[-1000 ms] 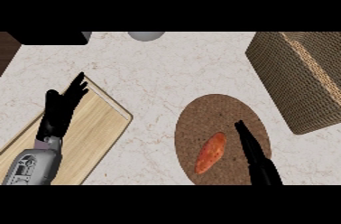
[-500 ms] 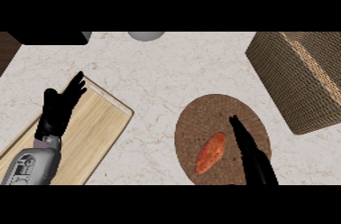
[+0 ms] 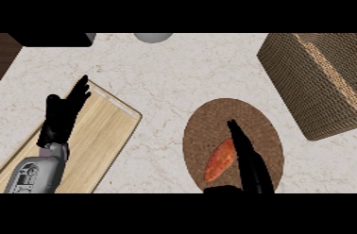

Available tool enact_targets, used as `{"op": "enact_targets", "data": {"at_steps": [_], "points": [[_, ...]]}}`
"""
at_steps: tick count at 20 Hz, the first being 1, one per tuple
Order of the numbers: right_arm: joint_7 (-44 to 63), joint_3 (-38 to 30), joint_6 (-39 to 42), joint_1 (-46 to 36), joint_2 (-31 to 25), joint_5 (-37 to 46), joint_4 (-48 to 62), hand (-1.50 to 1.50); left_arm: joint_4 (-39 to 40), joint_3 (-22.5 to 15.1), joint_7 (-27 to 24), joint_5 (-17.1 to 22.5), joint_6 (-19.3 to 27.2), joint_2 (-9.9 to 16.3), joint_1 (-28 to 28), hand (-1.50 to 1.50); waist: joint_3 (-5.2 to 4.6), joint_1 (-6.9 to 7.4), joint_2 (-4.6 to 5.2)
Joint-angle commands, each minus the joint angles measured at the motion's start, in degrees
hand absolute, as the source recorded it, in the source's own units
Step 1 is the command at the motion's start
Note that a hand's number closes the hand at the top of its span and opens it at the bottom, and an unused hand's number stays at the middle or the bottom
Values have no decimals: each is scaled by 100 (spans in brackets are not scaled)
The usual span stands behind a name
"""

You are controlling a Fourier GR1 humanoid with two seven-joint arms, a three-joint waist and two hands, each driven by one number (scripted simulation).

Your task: Pick the sweet potato from the placemat and place it in the basket

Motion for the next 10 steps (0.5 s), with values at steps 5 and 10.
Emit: {"op": "enact_targets", "data": {"at_steps": [5,10], "points": [[-469,-280,-73,-126,129,-13,623,-150,-259,59,276,-131,-21,-176,4,0,2,0,-2],[-210,-85,-65,-412,84,737,666,150,103,147,255,-143,-87,-94,-301,0,1,-12,1]]}}
